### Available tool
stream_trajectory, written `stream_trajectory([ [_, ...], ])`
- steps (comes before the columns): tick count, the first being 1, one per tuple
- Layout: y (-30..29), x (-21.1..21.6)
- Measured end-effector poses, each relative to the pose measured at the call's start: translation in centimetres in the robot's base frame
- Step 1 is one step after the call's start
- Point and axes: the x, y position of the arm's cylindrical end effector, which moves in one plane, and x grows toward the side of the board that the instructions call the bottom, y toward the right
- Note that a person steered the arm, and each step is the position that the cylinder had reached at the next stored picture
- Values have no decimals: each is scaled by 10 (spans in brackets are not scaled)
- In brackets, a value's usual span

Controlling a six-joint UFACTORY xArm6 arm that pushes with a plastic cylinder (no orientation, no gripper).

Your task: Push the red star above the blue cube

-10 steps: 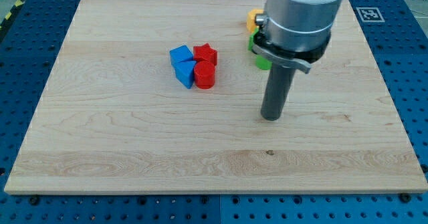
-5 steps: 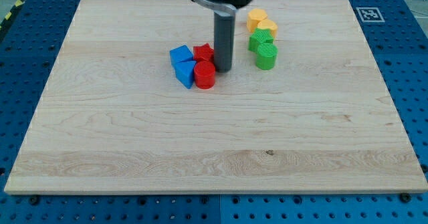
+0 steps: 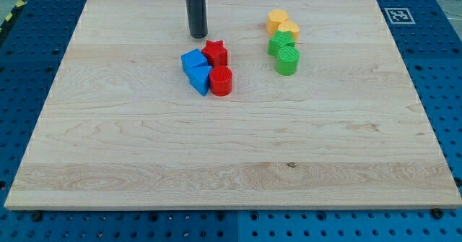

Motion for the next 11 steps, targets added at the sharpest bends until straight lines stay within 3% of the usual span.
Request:
stream_trajectory([
  [2, 22, -14],
  [5, 93, 58],
  [7, 68, 81],
  [9, 27, 47],
  [11, 53, 55],
])
